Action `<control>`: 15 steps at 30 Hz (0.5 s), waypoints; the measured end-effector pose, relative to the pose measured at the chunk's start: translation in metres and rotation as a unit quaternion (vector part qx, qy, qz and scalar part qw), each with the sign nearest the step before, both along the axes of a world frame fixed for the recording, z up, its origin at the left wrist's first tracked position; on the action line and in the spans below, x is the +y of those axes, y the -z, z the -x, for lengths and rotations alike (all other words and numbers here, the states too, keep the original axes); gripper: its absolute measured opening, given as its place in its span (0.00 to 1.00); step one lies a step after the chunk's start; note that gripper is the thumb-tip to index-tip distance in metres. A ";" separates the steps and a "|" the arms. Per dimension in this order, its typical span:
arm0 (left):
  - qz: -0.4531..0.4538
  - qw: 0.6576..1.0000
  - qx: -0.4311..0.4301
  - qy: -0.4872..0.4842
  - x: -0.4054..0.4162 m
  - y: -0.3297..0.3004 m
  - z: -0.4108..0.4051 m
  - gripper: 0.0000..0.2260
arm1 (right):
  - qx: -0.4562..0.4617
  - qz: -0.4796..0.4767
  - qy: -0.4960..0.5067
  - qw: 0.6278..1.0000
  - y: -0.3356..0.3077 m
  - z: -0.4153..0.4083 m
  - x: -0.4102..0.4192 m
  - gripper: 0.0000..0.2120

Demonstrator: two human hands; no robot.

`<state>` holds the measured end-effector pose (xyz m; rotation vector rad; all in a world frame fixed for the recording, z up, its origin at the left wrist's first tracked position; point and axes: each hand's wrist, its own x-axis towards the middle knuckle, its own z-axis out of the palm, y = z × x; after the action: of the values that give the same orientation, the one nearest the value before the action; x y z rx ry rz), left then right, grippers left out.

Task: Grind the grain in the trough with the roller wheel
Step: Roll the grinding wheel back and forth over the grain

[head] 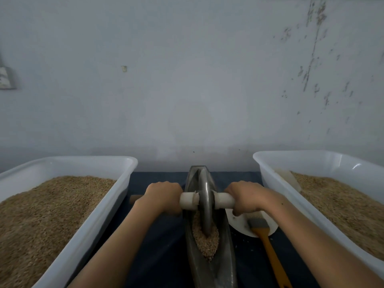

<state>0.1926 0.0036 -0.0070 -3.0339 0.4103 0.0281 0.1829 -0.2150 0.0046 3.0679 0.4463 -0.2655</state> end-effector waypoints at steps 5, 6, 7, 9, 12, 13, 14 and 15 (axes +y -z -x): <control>0.007 0.998 0.060 0.000 0.001 -0.004 -0.009 0.19 | 0.032 -0.011 0.010 0.999 -0.004 -0.002 0.003 0.18; 0.003 0.999 0.046 -0.002 0.001 -0.004 -0.010 0.19 | 0.020 -0.011 0.011 1.000 -0.004 -0.003 0.004 0.17; -0.004 1.000 0.018 -0.005 0.000 -0.004 -0.010 0.18 | -0.003 -0.007 0.012 1.000 -0.002 -0.004 0.004 0.17; -0.013 0.998 -0.062 -0.010 -0.001 0.000 -0.010 0.15 | -0.084 0.002 0.009 0.996 0.005 -0.007 0.005 0.13; 0.015 0.987 -0.159 -0.022 -0.002 0.010 -0.006 0.10 | -0.183 -0.008 0.006 0.983 0.013 -0.009 0.007 0.09; 0.022 0.985 -0.168 -0.024 -0.002 0.011 -0.005 0.10 | -0.195 -0.008 0.001 0.981 0.013 -0.009 0.007 0.08; 0.023 0.985 -0.166 -0.025 -0.002 0.012 -0.004 0.10 | -0.194 -0.002 -0.004 0.981 0.012 -0.009 0.008 0.09; 0.020 0.987 -0.157 -0.025 -0.001 0.012 -0.003 0.11 | -0.181 0.009 -0.008 0.983 0.010 -0.009 0.008 0.10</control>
<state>0.1952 0.0028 -0.0187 -3.0104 0.3097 -0.4545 0.1918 -0.2073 -0.0053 2.9946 0.4431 0.2835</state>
